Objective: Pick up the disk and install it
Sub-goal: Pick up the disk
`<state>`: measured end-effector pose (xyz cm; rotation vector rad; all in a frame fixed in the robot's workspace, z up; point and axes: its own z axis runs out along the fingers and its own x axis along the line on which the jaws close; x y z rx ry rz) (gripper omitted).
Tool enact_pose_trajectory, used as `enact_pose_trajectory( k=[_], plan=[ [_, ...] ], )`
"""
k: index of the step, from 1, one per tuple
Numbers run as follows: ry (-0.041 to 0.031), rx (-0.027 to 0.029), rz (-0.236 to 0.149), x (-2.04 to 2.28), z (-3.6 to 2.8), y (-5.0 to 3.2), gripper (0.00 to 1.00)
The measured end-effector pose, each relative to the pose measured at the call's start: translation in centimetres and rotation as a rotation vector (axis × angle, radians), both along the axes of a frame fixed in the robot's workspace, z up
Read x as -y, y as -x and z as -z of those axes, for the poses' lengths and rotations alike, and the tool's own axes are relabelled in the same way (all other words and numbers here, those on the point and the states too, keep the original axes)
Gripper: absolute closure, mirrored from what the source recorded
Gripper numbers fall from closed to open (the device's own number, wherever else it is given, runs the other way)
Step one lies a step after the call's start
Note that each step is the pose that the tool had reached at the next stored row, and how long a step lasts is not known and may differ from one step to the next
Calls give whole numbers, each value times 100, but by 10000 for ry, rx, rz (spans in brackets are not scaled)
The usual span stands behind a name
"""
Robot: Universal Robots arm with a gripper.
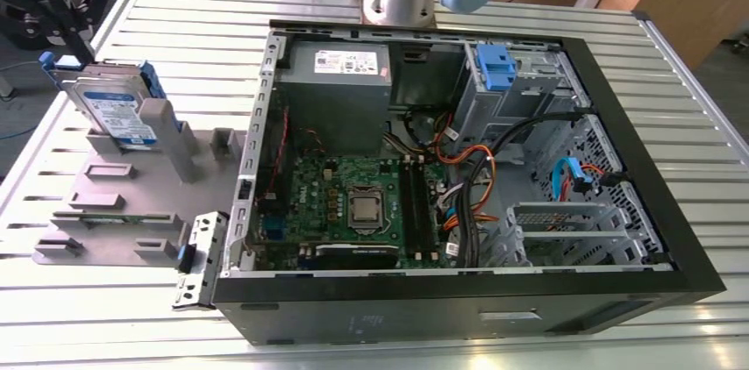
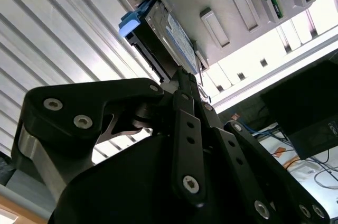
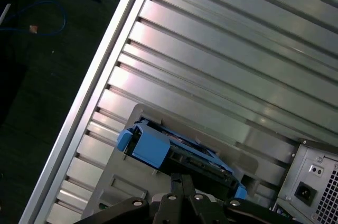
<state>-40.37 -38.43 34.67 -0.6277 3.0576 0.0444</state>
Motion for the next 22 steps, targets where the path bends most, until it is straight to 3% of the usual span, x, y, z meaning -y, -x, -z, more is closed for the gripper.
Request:
enact_pose_trajectory(
  k=[7, 22],
  plan=[
    [0, 0, -580, 0, 0, 0, 89],
    [0, 1, -2800, 0, 4, 0, 89]
  ],
)
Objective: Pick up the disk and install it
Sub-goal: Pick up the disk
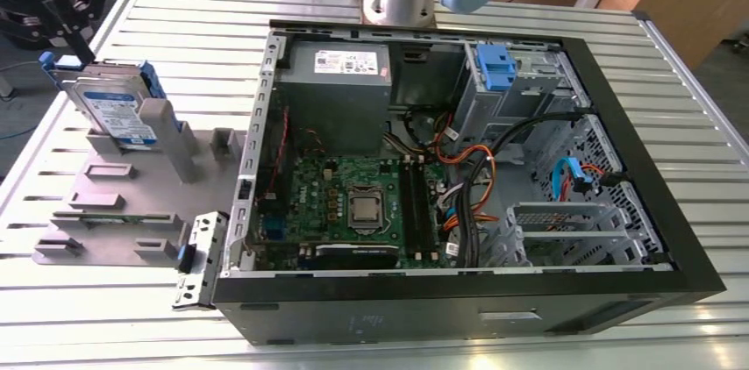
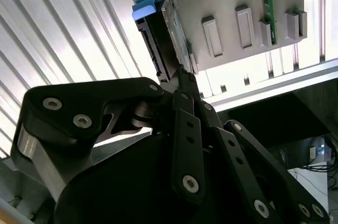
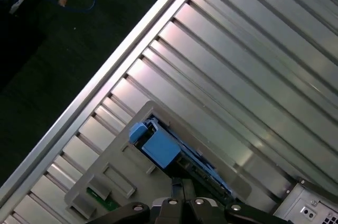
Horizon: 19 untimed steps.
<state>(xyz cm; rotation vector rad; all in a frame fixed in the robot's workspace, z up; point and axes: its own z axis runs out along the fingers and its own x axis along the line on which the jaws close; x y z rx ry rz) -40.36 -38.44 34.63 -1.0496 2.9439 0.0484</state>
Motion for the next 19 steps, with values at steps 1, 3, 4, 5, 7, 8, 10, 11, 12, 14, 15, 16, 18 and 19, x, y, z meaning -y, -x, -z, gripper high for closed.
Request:
enact_pose_trajectory(
  k=[1, 3, 4, 5, 7, 8, 10, 11, 12, 14, 15, 16, 18, 19],
  plan=[
    [0, 0, -145, 0, 0, 0, 89],
    [0, 0, -444, 0, 1, 0, 89],
    [1, 0, -591, 0, 1, 0, 89],
    [0, 0, -740, 0, 2, 0, 89],
    [0, 0, -1562, 0, 3, 0, 89],
    [0, 0, -1704, 0, 4, 0, 89],
    [0, 0, -2004, 0, 4, 0, 89],
    [0, 0, -2147, 0, 5, 0, 89],
    [0, -1, -2287, 0, 5, 0, 89],
    [0, 0, -2564, 0, 5, 0, 89],
    [0, 0, -2709, 0, 6, 0, 89],
    [0, 0, -2845, 0, 6, 0, 89],
    [0, 0, -3114, 0, 7, 0, 89],
    [0, 1, -3246, 0, 7, 0, 89]
  ],
)
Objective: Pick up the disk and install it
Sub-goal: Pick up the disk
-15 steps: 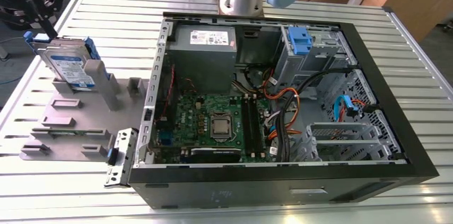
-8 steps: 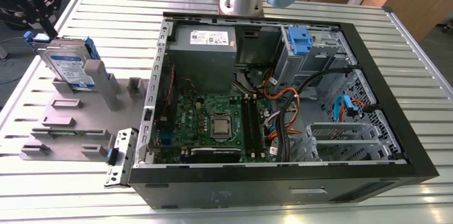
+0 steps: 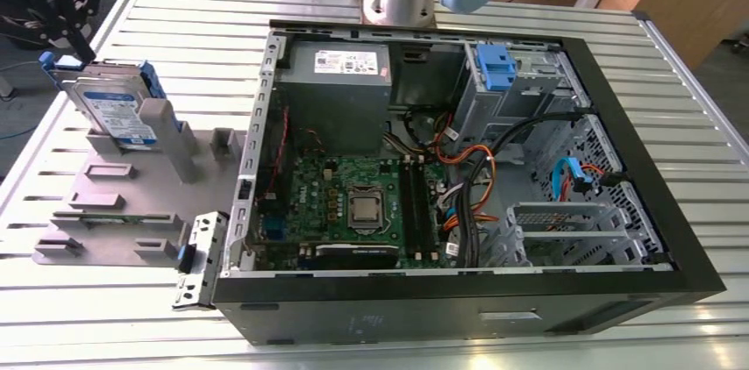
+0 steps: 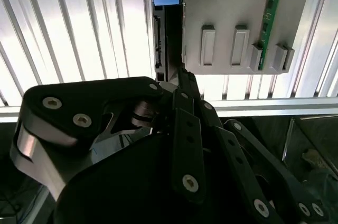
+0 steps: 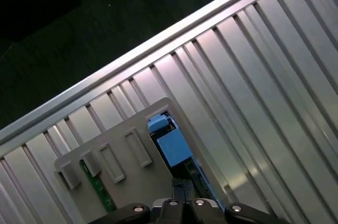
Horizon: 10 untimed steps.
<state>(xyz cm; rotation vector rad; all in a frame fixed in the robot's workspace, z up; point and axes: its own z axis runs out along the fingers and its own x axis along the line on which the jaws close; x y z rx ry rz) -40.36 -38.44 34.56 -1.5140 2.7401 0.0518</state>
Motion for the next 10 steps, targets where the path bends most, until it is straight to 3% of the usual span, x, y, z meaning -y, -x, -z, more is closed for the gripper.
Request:
enact_pose_trajectory(
  k=[10],
  plan=[
    [0, 0, -1351, 0, 3, 0, 89]
  ],
)
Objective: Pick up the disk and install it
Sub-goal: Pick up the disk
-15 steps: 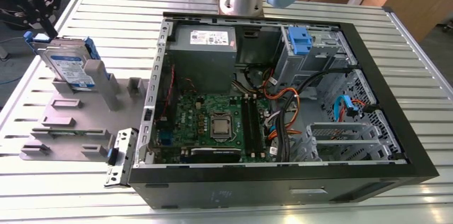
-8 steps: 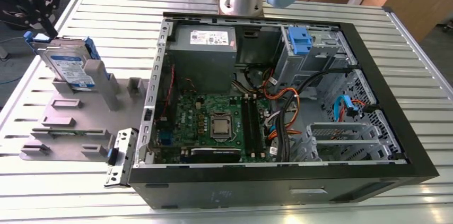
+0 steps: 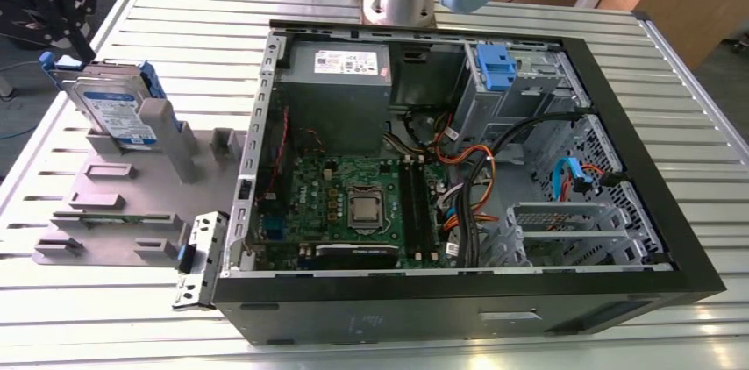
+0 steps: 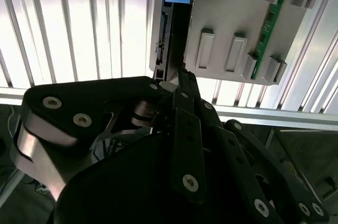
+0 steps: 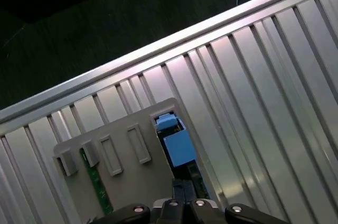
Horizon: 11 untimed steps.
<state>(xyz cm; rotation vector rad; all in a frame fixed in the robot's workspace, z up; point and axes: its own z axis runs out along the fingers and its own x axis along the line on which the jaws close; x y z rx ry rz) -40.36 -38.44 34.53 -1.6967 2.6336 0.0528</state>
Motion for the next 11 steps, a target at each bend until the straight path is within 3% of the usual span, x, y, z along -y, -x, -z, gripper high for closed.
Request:
enact_pose_trajectory(
  k=[11],
  plan=[
    [0, 0, -1376, 0, 7, 0, 89]
  ],
)
